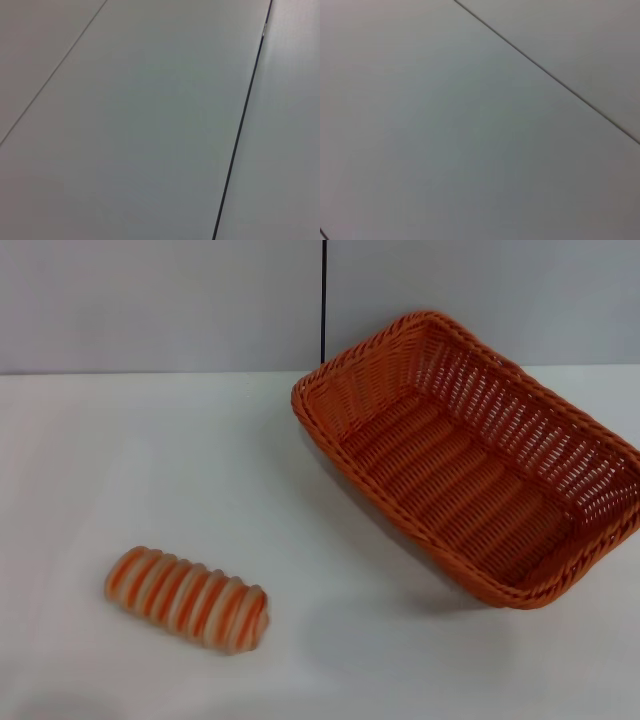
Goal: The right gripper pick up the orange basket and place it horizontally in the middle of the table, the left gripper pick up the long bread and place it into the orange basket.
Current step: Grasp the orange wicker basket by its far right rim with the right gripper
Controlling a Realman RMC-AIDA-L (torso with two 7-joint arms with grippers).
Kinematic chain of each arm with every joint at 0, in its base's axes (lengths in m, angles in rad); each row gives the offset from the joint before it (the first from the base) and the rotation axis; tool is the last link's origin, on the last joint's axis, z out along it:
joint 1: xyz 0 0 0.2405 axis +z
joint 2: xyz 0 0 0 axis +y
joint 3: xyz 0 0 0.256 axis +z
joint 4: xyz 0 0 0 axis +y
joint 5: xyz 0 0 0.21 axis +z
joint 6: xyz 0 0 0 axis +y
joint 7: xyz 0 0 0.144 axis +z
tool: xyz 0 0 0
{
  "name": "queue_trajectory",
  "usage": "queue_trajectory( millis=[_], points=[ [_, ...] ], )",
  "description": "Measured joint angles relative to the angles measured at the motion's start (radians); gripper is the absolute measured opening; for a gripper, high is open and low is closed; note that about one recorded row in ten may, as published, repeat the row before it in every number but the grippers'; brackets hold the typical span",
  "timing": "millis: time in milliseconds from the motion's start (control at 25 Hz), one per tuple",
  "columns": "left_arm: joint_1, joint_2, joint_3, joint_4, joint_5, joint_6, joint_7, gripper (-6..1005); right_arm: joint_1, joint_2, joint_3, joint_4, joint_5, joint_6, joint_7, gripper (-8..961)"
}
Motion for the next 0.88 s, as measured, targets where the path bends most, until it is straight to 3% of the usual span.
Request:
queue_trajectory(
  millis=[280, 480, 640, 760, 880],
  points=[
    [-0.001, 0.000, -0.002, -0.003, 0.000, 0.000, -0.001, 838, -0.008, 0.001, 0.023, 0.002, 0.013, 0.091, 0.062, 451],
    [0.002, 0.000, -0.002, -0.005, -0.001, -0.001, -0.001, 837, -0.007, 0.023, 0.040, 0.023, 0.107, 0.150, 0.070, 450],
    [0.003, -0.001, -0.002, -0.005, -0.001, -0.002, -0.001, 837, -0.010, 0.022, 0.031, 0.028, 0.130, 0.202, 0.108, 450],
    [0.004, -0.003, -0.002, -0.006, -0.003, -0.003, -0.001, 837, -0.006, 0.020, -0.020, -0.058, 0.124, 0.236, 0.176, 451],
    [0.003, -0.003, -0.002, -0.006, -0.001, -0.003, -0.001, 838, -0.002, 0.014, -0.142, -0.218, 0.122, 0.246, 0.264, 451]
  ],
)
